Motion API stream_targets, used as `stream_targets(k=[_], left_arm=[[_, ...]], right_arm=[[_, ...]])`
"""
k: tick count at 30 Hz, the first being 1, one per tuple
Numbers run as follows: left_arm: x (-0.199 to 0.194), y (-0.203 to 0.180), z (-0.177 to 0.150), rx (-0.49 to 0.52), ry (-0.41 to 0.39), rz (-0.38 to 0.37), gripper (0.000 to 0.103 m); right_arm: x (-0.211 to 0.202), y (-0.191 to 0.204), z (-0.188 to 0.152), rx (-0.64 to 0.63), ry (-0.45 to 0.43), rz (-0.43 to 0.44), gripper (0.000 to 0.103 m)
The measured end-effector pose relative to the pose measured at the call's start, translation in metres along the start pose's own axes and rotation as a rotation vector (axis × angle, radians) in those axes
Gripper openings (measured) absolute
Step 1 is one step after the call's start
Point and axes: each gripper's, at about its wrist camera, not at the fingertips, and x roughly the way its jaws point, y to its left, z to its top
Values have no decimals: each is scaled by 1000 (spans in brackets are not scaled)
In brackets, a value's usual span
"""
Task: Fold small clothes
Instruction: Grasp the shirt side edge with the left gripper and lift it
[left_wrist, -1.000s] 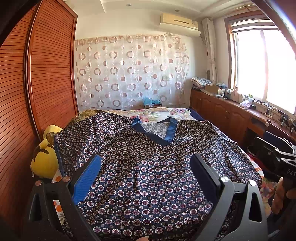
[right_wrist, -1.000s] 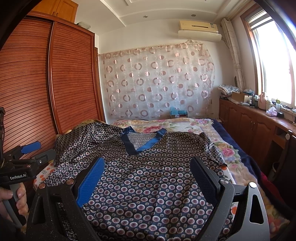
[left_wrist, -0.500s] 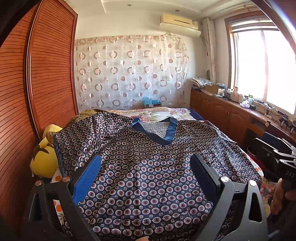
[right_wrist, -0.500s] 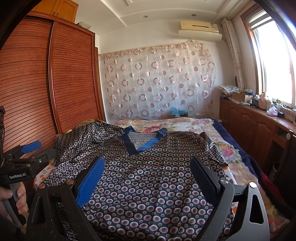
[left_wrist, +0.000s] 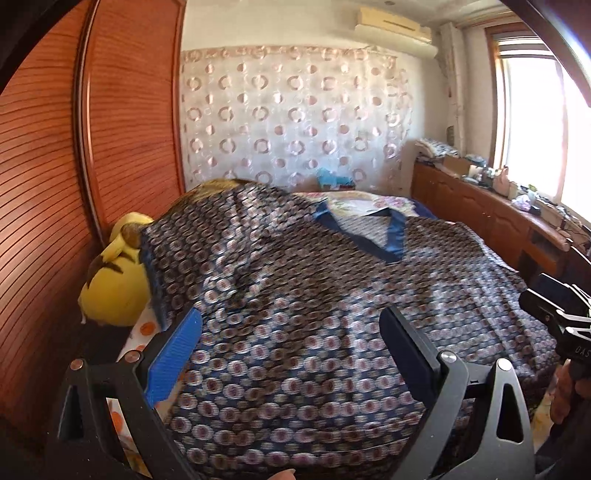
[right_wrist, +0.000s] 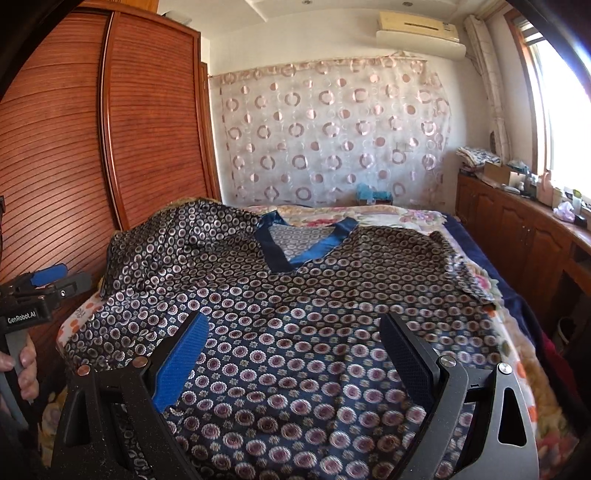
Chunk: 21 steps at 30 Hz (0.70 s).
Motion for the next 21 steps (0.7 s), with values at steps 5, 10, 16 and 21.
stream_targets(k=[5,10,16,21], left_arm=[[13,25,-6,-12,30,28,97],[26,55,-6,-26,44,30,97],[40,92,1,-54,45,37,97],[56,114,6,-70,70,34,89]], right_arm=[[24,6,9,-38,16,28,94],[49,7,24,-58,40,89,94],[84,12,33,-74,93,156,94],[103,18,32,-97,149,205,94]])
